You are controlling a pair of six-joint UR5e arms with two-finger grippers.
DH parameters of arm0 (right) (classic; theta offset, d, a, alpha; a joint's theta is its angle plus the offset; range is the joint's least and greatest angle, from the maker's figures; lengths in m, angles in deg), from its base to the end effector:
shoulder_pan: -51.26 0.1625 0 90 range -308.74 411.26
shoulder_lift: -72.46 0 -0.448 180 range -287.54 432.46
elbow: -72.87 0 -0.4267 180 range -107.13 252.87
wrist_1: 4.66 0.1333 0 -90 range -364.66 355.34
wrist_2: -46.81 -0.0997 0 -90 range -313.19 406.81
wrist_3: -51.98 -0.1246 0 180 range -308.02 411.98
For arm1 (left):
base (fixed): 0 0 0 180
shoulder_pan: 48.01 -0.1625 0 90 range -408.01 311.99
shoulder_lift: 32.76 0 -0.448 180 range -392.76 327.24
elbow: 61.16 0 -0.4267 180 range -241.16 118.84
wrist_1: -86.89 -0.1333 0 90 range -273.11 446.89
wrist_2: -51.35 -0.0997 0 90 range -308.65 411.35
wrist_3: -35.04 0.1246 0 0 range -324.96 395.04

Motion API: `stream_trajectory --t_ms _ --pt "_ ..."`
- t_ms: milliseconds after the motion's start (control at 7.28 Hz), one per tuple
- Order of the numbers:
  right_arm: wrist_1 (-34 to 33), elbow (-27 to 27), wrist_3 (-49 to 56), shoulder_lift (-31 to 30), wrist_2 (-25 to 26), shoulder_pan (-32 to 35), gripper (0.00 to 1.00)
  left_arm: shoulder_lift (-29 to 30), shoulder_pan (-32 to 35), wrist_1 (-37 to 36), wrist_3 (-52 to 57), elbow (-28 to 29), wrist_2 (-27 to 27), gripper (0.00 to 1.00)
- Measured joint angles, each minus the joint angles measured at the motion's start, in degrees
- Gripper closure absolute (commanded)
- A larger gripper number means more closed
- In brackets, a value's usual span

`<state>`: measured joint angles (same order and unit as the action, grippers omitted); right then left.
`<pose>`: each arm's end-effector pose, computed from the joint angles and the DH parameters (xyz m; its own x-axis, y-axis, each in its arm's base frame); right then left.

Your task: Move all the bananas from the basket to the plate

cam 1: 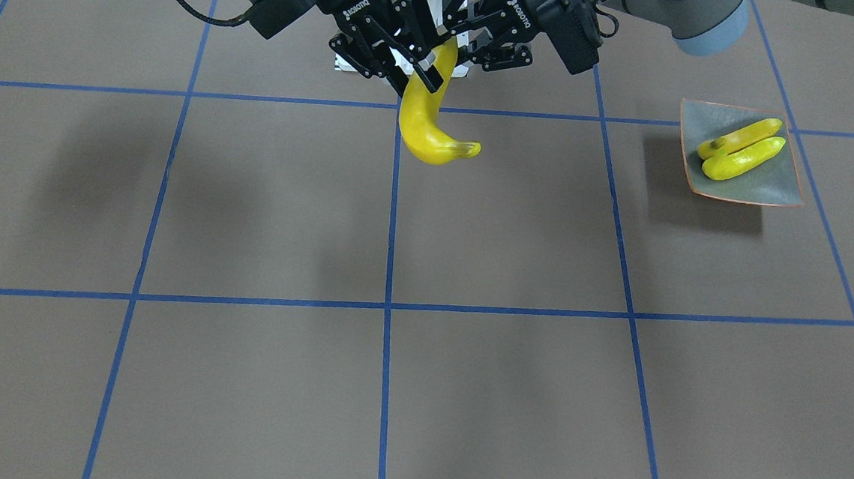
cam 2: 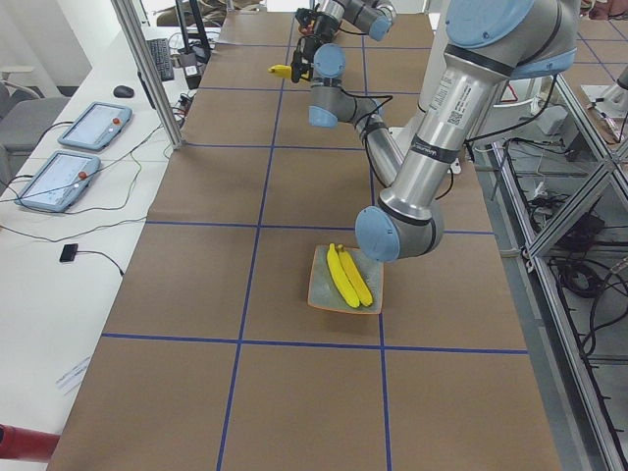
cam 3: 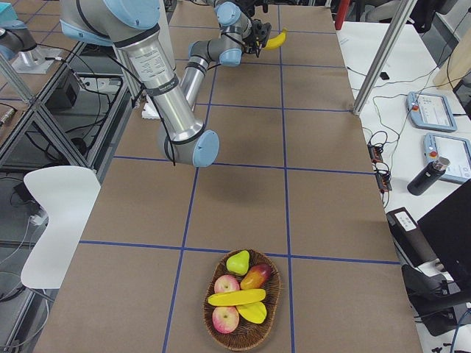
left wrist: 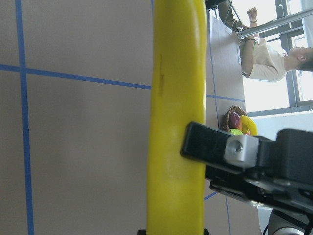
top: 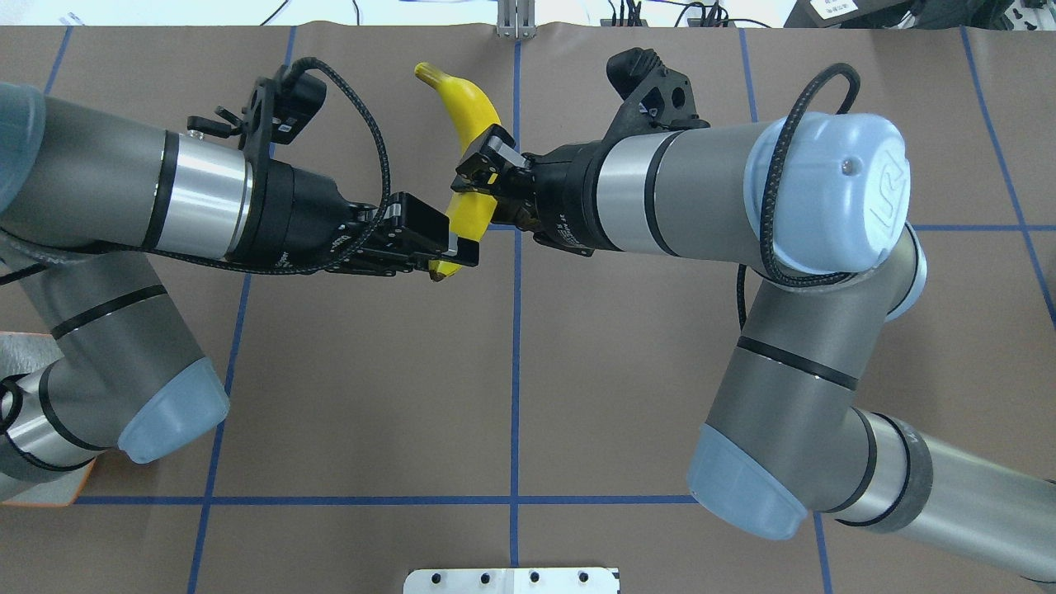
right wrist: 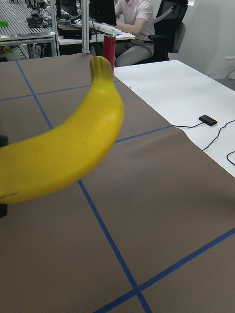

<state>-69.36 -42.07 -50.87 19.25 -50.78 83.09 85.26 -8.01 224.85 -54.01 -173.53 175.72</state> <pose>-0.4472 -0.4151 0.0523 -0.0484 0.2294 0.9721 -0.4102 0.8828 -0.2288 0.3960 -0.4145 0.1157 -0.1095 0.1098 -0.9879 0.1045 0.9896 0.0984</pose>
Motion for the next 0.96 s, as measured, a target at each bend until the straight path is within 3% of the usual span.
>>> stream_trajectory --t_ms 549,961 --pt "-0.5 -3.2 5.9 -1.6 -0.8 1.5 0.00 -1.6 0.1 0.0 1.0 -0.4 0.1 1.00" --pt "-0.7 -2.7 12.7 -8.9 -11.2 10.3 0.00 -13.6 0.6 0.0 13.2 -5.7 1.3 1.00"
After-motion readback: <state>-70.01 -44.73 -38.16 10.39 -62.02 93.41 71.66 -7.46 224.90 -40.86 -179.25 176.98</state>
